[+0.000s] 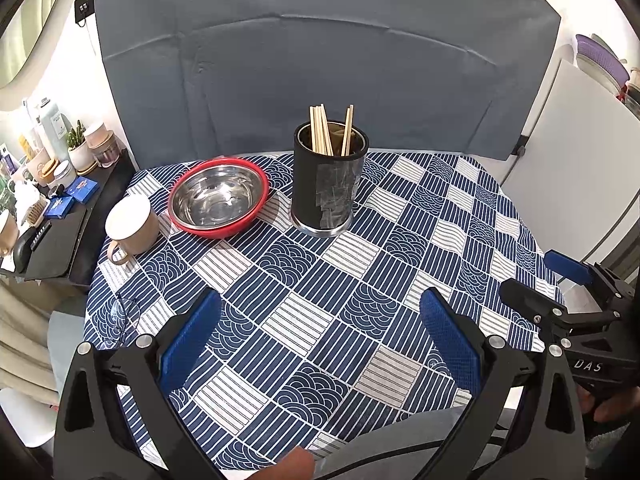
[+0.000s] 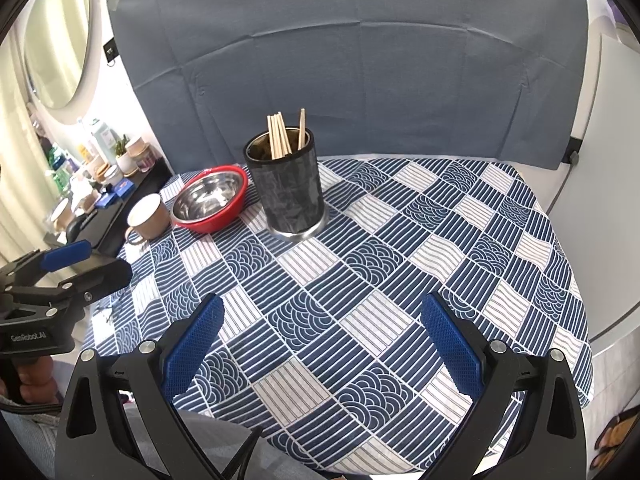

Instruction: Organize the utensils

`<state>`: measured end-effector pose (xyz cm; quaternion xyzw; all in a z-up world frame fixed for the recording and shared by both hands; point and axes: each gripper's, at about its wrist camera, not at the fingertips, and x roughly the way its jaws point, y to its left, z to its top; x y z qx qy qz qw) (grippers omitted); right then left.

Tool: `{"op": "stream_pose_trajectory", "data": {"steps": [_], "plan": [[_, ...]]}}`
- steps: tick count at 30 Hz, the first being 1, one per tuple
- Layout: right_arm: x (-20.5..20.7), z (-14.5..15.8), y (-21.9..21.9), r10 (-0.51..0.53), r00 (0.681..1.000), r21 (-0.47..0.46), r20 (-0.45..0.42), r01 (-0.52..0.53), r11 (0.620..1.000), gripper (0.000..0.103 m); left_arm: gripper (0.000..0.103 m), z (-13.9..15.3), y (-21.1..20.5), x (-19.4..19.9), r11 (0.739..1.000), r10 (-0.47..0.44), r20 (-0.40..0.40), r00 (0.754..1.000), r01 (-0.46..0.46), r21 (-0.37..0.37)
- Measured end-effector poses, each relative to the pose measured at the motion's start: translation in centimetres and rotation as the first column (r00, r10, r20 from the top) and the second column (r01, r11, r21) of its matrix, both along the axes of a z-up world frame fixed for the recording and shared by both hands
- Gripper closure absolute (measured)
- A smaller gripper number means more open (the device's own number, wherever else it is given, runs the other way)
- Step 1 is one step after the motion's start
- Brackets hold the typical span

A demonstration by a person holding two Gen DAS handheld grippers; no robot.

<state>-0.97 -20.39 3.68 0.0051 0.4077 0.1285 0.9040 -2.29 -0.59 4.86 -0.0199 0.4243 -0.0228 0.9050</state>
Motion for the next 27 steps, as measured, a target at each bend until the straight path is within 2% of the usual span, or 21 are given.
{"op": "stream_pose_trajectory", "data": {"steps": [16, 27], "plan": [[-0.33, -0.06, 0.31, -0.01, 1.0, -0.026, 0.008, 0.01, 1.0, 0.008, 0.006, -0.35, -0.02, -0.03, 1.0, -0.007, -0.013, 1.0, 0.007, -0.003], [-0.49, 0.07, 0.16, 0.009, 1.0, 0.005, 0.007, -0.009, 1.0, 0.008, 0.006, -0.5, -0.13, -0.1, 1.0, -0.018, -0.021, 1.0, 0.017, -0.005]]}}
